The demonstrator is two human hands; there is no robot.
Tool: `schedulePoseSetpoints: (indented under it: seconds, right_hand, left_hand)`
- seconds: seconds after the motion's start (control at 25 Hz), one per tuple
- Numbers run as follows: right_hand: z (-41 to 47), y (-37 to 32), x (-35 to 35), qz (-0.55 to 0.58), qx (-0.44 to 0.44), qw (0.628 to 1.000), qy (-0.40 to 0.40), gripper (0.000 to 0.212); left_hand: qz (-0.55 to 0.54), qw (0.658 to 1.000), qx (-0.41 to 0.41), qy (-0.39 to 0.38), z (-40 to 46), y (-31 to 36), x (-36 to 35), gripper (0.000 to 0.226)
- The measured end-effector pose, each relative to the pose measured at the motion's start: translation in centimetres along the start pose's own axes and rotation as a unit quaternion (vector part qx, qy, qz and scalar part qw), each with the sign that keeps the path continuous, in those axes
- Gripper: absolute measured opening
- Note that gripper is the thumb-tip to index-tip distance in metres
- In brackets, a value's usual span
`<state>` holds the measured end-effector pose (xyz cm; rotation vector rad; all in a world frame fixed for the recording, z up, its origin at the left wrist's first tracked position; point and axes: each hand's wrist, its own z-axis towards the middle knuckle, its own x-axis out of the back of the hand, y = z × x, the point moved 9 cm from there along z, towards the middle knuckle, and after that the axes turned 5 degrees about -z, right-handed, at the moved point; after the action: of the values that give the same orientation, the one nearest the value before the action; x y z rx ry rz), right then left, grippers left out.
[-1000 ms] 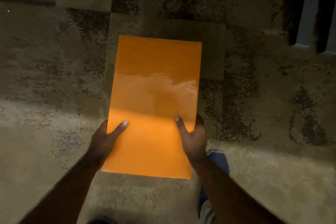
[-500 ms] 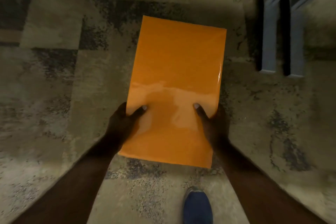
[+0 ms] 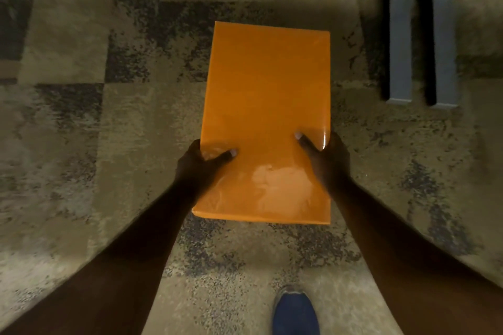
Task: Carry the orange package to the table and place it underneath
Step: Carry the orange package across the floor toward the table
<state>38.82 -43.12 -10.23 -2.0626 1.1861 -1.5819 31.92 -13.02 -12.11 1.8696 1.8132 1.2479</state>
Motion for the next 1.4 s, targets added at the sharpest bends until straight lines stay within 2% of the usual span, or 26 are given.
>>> schedulePoseSetpoints:
  seconds: [0.2, 0.32, 0.4, 0.48, 0.56, 0.64, 0.72, 0.8, 0.88, 1.0, 1.08, 1.16, 1.28, 1.4]
  right_hand:
    - [0.4, 0.0, -0.1, 0.004, 0.009, 1.0, -0.012, 0.067]
    - [0.2, 0.3, -0.5, 0.046, 0.013, 0.998, -0.04, 0.064]
    - [-0.1, 0.4, -0.2, 0.089, 0.021, 0.994, -0.057, 0.061]
    - [-0.3, 0.9, 0.2, 0.119, 0.029, 0.99, -0.063, 0.049]
    - [-0.9, 2.3, 0.5, 0.122, 0.004, 0.991, -0.061, 0.044]
    - [-2.1, 4.0, 0.6, 0.108, -0.042, 0.991, -0.059, 0.058]
    - [-4.1, 4.9, 0.7, 0.061, -0.06, 0.995, -0.054, 0.086]
    - [-6.2, 4.7, 0.7, 0.026, -0.025, 0.998, -0.058, 0.107]
    - [-8.0, 4.7, 0.2, 0.054, 0.003, 0.996, -0.072, 0.111]
    - [-9.0, 6.8, -0.5, 0.177, -0.037, 0.981, -0.065, 0.096]
    - [-8.8, 7.8, -1.0, 0.241, -0.041, 0.966, -0.082, 0.079]
    - [-8.4, 8.0, -1.8, 0.26, -0.015, 0.958, -0.122, 0.062]
    - [-8.6, 8.4, -3.3, 0.31, -0.037, 0.936, -0.161, 0.05]
    - [-8.5, 8.5, -3.7, 0.343, -0.065, 0.923, -0.162, 0.037]
  left_hand:
    - [-0.001, 1.0, -0.001, -0.008, 0.2, -0.1, 0.1, 0.082]
    - [-0.014, 1.0, 0.005, -0.027, 0.3, -0.8, -0.2, 0.087]
    - [-0.048, 0.997, -0.008, -0.063, 0.2, -0.8, -0.4, 0.085]
    - [-0.105, 0.989, -0.014, -0.098, -0.1, -1.0, -0.4, 0.083]
    - [-0.138, 0.987, 0.01, -0.083, -0.7, -1.8, 0.4, 0.089]
    - [-0.122, 0.992, 0.035, -0.025, -1.6, -2.9, 1.9, 0.101]
    - [-0.078, 0.997, 0.013, 0.018, -2.7, -3.3, 3.3, 0.113]
    - [-0.03, 0.999, -0.029, 0.011, -4.2, -3.3, 3.8, 0.119]
    - [-0.02, 0.999, -0.04, -0.029, -5.2, -4.2, 3.3, 0.118]
    - [-0.108, 0.991, -0.014, -0.074, -5.5, -6.0, 1.6, 0.102]
    - [-0.159, 0.981, -0.028, -0.106, -5.1, -6.2, 0.2, 0.081]
    - [-0.198, 0.969, -0.027, -0.149, -4.7, -6.2, -1.3, 0.057]
    - [-0.272, 0.945, 0.015, -0.18, -4.0, -7.2, -2.4, 0.054]
    - [-0.293, 0.935, 0.009, -0.199, -3.9, -7.1, -2.8, 0.048]
